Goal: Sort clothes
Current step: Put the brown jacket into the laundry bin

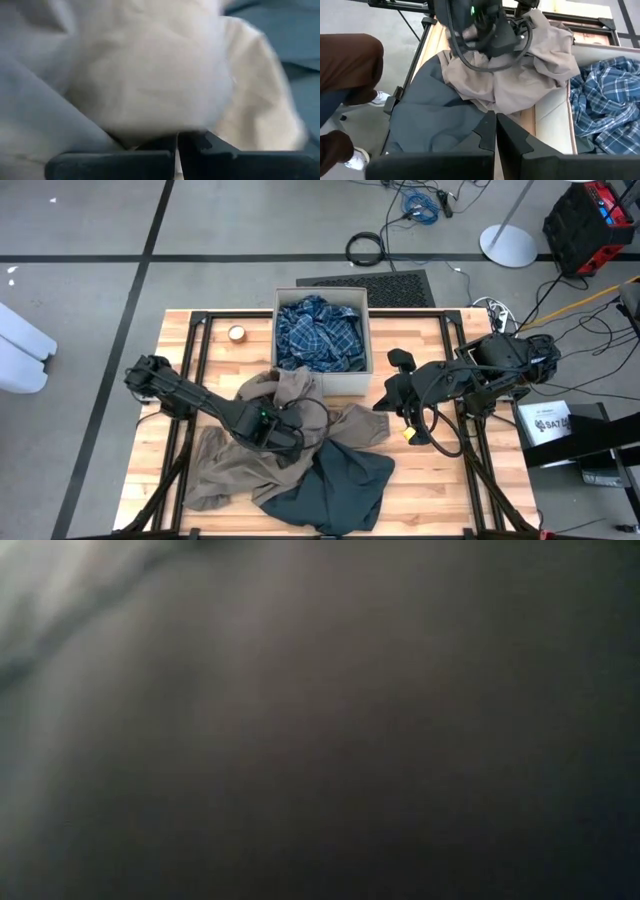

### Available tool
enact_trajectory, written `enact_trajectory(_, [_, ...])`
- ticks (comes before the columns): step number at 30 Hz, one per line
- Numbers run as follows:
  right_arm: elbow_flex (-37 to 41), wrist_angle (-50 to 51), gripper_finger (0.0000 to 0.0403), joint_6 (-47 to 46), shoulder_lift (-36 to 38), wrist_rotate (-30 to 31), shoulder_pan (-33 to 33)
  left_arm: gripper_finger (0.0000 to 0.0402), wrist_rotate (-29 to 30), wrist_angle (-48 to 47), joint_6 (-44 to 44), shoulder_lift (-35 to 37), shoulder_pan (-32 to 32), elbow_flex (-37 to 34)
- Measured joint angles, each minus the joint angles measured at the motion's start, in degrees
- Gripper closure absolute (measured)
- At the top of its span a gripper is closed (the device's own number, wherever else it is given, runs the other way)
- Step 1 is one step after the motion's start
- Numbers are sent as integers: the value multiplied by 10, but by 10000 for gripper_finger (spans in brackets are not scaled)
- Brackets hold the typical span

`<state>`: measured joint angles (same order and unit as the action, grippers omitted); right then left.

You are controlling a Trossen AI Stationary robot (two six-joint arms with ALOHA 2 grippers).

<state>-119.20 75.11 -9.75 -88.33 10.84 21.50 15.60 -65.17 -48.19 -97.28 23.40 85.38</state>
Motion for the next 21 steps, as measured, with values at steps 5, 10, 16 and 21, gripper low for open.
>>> enact_trajectory(5, [0,6,403,4,0,29,3,398,-78,0,54,27,17,63])
enact_trajectory(10, [8,-13,403,21,1,41,7,399,-169,-4,106,67,43,141])
enact_trajectory(16, [175,-185,403,72,45,-21,-6,400,-236,-26,63,129,79,207])
enact_trajectory(21, [427,-496,403,85,92,-139,-50,401,-257,-53,-59,198,118,224])
